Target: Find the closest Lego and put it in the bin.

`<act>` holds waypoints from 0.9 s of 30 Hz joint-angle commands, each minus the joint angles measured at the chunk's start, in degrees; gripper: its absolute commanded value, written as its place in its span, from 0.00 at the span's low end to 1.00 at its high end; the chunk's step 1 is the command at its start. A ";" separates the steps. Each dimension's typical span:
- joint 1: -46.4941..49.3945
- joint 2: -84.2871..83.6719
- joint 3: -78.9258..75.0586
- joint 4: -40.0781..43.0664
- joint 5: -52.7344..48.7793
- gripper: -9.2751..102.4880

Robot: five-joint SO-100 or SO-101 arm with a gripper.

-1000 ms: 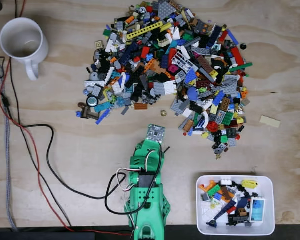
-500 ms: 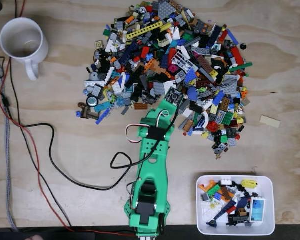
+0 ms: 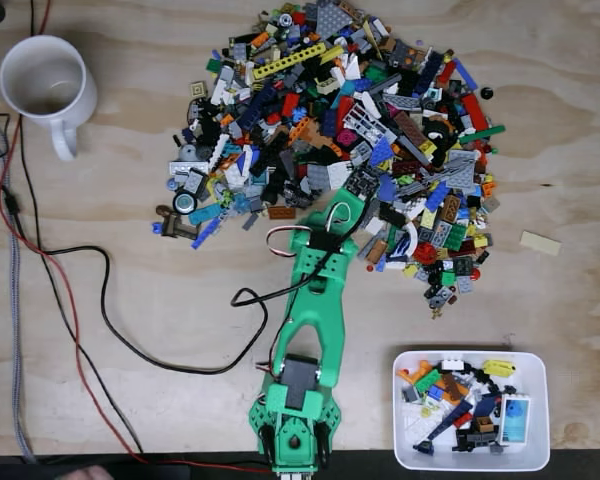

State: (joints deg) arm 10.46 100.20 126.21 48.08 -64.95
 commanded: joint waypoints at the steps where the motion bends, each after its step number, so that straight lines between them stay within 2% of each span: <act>1: 0.79 -0.35 -5.45 -1.85 -0.35 0.26; 7: 0.62 -3.34 -6.77 -4.75 -0.18 0.23; 27: -0.44 -7.47 -8.09 -6.06 -1.05 0.17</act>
State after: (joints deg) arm 10.72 92.20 123.05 42.71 -66.01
